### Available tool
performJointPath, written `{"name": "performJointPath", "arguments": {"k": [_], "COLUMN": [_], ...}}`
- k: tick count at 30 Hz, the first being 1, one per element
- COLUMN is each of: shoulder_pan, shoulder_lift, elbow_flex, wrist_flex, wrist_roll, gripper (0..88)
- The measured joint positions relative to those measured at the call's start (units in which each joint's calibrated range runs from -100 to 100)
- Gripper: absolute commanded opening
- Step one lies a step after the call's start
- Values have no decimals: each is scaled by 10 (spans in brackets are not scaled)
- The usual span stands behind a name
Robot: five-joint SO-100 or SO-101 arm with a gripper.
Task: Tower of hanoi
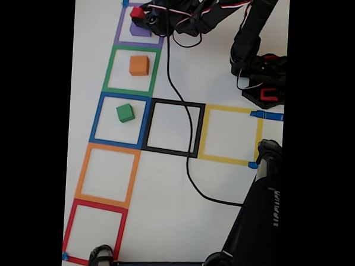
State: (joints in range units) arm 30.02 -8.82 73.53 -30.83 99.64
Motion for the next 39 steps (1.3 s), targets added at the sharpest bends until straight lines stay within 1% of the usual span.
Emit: {"name": "performJointPath", "arguments": {"k": [21, 22, 26, 30, 36, 39], "shoulder_pan": [0, 0, 1, 20, 19, 19], "shoulder_lift": [149, 152, 158, 166, 167, 167], "elbow_flex": [3, 3, 3, 3, 3, 3], "wrist_flex": [-156, -160, -162, -168, -168, -168], "wrist_roll": [0, 0, 0, 0, 2, 2], "gripper": [35, 56, 199, 227, 257, 257]}}
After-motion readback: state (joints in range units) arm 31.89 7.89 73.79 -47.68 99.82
